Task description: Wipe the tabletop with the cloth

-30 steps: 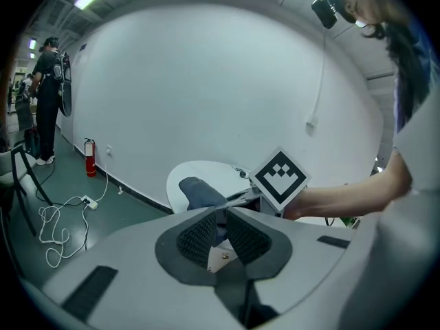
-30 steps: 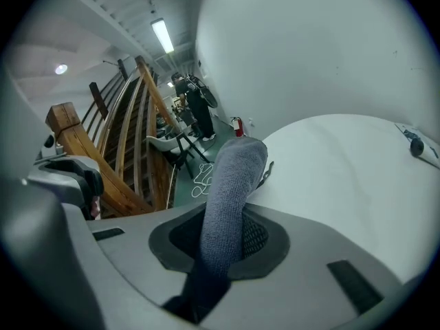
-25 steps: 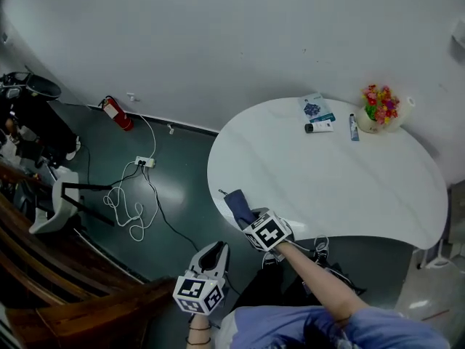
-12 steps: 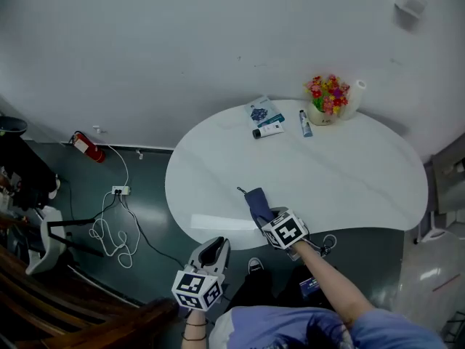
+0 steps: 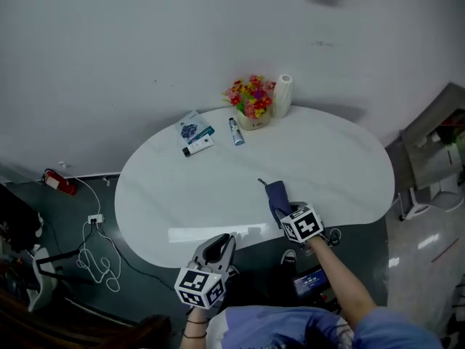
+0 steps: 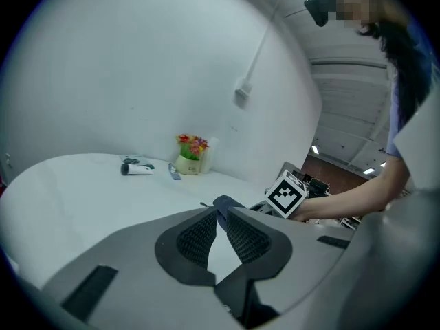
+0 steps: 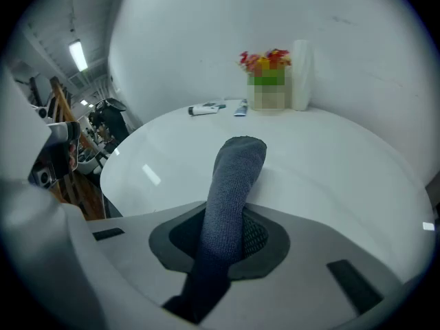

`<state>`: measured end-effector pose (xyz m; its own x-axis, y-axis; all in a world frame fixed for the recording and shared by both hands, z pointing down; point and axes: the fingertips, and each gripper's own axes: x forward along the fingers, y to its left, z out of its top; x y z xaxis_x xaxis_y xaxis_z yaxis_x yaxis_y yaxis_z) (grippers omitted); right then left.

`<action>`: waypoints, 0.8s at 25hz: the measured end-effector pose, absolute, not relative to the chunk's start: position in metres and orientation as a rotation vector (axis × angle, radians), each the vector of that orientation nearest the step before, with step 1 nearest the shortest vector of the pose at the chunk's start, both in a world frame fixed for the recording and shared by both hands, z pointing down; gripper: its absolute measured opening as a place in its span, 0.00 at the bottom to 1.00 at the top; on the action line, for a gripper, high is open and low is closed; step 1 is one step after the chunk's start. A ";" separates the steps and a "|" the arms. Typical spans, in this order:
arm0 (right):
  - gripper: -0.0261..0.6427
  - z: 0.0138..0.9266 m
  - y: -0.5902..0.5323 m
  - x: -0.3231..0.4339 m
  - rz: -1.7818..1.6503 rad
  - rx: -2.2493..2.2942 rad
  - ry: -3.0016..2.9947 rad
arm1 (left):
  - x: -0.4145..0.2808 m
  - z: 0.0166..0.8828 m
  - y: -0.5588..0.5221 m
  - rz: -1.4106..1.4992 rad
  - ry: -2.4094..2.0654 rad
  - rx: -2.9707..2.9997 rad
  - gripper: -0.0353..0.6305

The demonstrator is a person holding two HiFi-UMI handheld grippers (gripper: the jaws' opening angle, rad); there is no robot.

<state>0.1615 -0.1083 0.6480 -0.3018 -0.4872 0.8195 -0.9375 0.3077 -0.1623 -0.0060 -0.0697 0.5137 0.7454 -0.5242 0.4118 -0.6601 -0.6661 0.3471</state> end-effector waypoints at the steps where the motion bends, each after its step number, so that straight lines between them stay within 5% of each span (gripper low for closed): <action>1: 0.14 0.647 -0.106 0.184 0.880 1.293 -1.902 | 0.012 0.514 -0.070 0.387 -0.874 2.473 0.12; 20: 0.14 0.646 -0.005 0.555 1.051 1.807 -1.540 | 0.260 0.509 -0.042 0.497 -0.568 2.584 0.12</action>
<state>0.5551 -0.0054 0.6460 0.0434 -0.5554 0.8304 -0.9756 -0.2025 -0.0845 0.2597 -0.0419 0.5087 0.8505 -0.3047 0.4287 -0.4653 -0.8159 0.3433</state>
